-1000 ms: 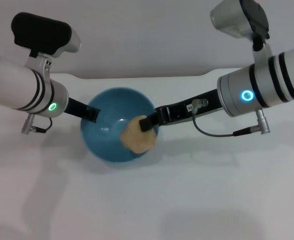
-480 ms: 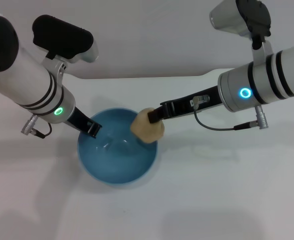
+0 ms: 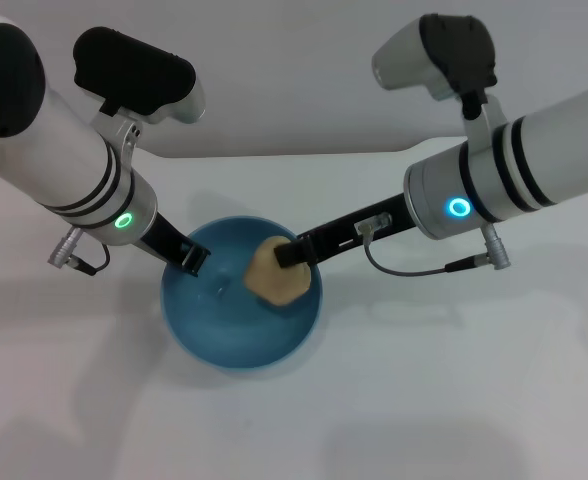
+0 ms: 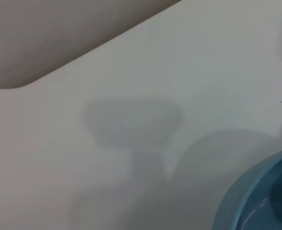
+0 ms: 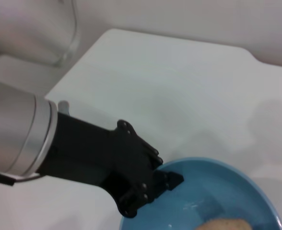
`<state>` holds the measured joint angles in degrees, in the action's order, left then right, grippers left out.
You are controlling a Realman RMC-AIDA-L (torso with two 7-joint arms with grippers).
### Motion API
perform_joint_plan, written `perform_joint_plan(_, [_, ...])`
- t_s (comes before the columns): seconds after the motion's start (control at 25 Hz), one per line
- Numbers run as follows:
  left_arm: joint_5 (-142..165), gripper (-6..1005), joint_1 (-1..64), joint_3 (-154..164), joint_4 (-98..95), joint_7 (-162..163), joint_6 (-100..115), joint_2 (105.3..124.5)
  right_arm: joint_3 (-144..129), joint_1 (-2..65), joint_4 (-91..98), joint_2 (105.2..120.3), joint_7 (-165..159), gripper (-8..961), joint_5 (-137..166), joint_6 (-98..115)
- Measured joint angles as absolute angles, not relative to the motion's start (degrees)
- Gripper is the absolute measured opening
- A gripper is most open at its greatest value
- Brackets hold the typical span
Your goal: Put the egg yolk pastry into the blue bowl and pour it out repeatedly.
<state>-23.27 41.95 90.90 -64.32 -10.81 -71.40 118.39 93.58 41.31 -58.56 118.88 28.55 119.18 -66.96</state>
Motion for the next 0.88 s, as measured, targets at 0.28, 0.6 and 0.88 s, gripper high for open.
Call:
perform_joint_plan(0.28, [-23.3, -2, 41.9, 90.9, -64.4, -10.8, -71.7, 118.39, 93.7, 40.9, -58.6, 118.84, 33.2, 53, 119.1, -65.6])
perform_joint_plan(0.6, [-23.3, -2, 41.4, 91.5, -64.8, -10.9, -71.3, 118.39, 96.1, 39.1, -61.3, 118.69, 33.6, 304, 116.3, -65.1])
perform_joint_plan(0.88, [-23.6, -2, 35.8, 92.0, -72.2, -11.3, -67.2, 118.34, 106.2, 31.2, -69.2, 118.47, 33.7, 326, 112.4, -67.5])
